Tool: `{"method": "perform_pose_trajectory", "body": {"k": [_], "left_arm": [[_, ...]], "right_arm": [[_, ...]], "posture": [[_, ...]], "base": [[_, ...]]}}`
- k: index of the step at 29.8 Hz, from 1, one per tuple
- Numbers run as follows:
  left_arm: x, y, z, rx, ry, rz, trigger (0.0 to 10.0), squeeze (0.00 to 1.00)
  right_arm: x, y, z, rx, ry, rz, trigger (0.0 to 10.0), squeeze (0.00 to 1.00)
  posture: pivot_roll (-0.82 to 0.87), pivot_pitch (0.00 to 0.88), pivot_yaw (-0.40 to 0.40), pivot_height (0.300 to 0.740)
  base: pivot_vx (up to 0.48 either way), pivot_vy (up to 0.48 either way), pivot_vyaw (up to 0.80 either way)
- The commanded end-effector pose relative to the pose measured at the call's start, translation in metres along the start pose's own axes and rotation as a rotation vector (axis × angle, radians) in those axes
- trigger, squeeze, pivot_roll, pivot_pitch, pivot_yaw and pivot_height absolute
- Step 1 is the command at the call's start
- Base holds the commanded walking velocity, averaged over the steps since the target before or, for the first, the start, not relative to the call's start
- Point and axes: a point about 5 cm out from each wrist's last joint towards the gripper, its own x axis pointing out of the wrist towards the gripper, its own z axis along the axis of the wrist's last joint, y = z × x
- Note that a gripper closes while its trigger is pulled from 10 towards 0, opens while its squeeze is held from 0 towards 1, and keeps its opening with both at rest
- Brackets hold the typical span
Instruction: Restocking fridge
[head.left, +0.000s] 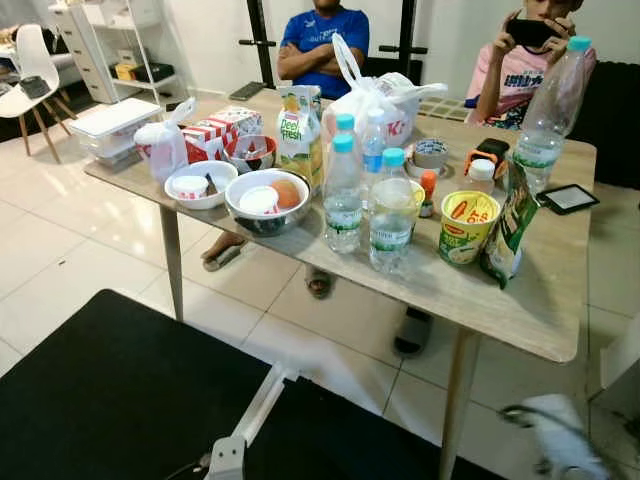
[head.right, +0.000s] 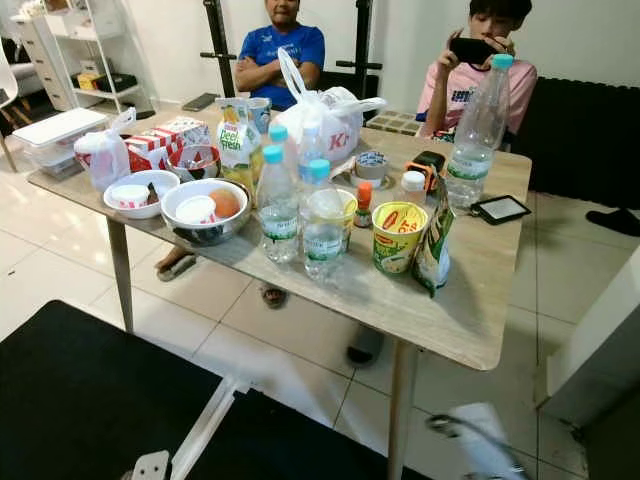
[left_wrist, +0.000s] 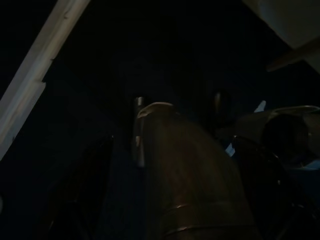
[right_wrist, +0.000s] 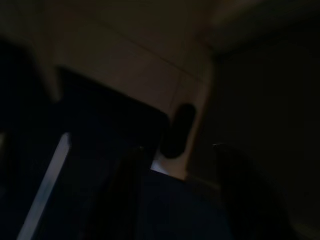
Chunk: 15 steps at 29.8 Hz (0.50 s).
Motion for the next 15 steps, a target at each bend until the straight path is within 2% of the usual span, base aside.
{"method": "perform_pose_trajectory", "body": {"k": [1, 2, 4, 5, 6, 10, 12, 14, 15], "left_arm": [[0.000, -0.001, -0.006, -0.007, 0.022, -0.001, 10.0, 0.00], [0.000, -0.001, -0.006, -0.007, 0.022, -0.001, 10.0, 0.00], [0.000, -0.001, -0.006, -0.007, 0.022, -0.002, 10.0, 0.00], [0.000, -0.001, -0.006, -0.007, 0.022, -0.002, 10.0, 0.00], [0.000, -0.001, -0.006, -0.006, 0.022, -0.003, 10.0, 0.00], [0.000, -0.002, -0.006, -0.007, 0.022, -0.003, 10.0, 0.00], [0.000, -0.001, -0.006, -0.002, 0.022, -0.003, 10.0, 0.00], [0.000, -0.001, -0.006, -0.002, 0.022, -0.003, 10.0, 0.00], [0.000, -0.001, -0.006, 0.001, 0.023, -0.003, 10.0, 0.00]], "right_arm": [[0.000, -0.005, 0.003, 0.110, 0.005, -0.038, 10.0, 1.00], [0.001, -0.011, 0.004, 0.142, 0.007, -0.064, 10.0, 1.00], [0.002, -0.034, 0.009, 0.222, 0.009, -0.170, 10.0, 1.00], [0.002, -0.034, 0.009, 0.222, 0.009, -0.170, 10.0, 1.00], [0.002, -0.051, 0.015, 0.283, 0.001, -0.243, 10.0, 1.00], [0.001, -0.056, 0.018, 0.300, -0.006, -0.264, 10.0, 1.00], [-0.002, -0.082, 0.046, 0.417, -0.111, -0.356, 10.0, 1.00], [-0.002, -0.082, 0.046, 0.417, -0.111, -0.356, 10.0, 1.00], [-0.006, -0.095, 0.064, 0.476, -0.184, -0.400, 10.0, 1.00]], "posture": [[-0.03, 0.000, 0.019, 0.740], [-0.03, 0.000, 0.019, 0.740], [-0.04, 0.000, 0.017, 0.740], [-0.04, 0.000, 0.017, 0.740], [-0.04, 0.000, 0.017, 0.740], [-0.04, 0.000, 0.017, 0.740], [-0.03, 0.000, 0.017, 0.740], [-0.03, 0.000, 0.017, 0.740], [-0.03, 0.000, 0.017, 0.740]], "base": [[0.000, 0.000, 0.00], [0.000, 0.000, 0.00], [0.000, 0.000, 0.00], [0.000, 0.000, 0.00], [0.000, 0.000, 0.00], [0.000, 0.000, 0.00], [0.000, 0.000, 0.00], [0.000, 0.000, 0.00], [0.000, 0.000, 0.00]]}}
